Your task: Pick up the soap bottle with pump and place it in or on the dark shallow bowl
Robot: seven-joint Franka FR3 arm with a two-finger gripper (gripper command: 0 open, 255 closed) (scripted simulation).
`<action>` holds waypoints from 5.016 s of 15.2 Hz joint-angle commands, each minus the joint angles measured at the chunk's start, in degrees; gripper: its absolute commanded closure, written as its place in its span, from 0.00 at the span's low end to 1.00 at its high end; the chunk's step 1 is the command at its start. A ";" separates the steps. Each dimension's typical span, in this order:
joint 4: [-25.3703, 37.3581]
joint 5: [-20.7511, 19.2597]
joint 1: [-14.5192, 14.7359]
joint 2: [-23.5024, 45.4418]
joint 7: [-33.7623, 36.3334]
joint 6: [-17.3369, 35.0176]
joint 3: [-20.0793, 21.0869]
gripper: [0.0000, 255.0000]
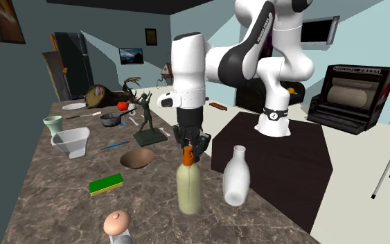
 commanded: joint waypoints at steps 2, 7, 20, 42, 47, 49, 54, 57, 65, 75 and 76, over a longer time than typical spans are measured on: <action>0.54 -0.47 0.15 -1.42 0.34 -1.93 -0.23 1.00; 0.93 -0.80 -1.40 -3.41 -1.85 -4.37 -1.23 1.00; 6.82 0.66 -12.67 -2.64 -18.30 -10.36 -6.37 1.00; 47.99 7.00 -36.32 18.97 -40.80 -31.61 -10.02 1.00; 45.16 7.29 -36.06 19.62 -41.15 -28.21 -9.81 1.00; 44.20 7.44 -35.99 19.98 -41.29 -26.92 -9.71 1.00; 42.14 7.86 -35.89 21.09 -41.65 -23.82 -9.44 1.00; 41.21 8.15 -35.89 21.92 -41.86 -22.09 -9.23 1.00; 39.42 8.98 -36.04 24.58 -42.41 -17.74 -8.61 1.00; 38.76 9.79 -36.35 27.51 -42.87 -14.18 -7.93 1.00; 38.76 9.79 -36.35 27.51 -42.87 -14.18 -7.93 1.00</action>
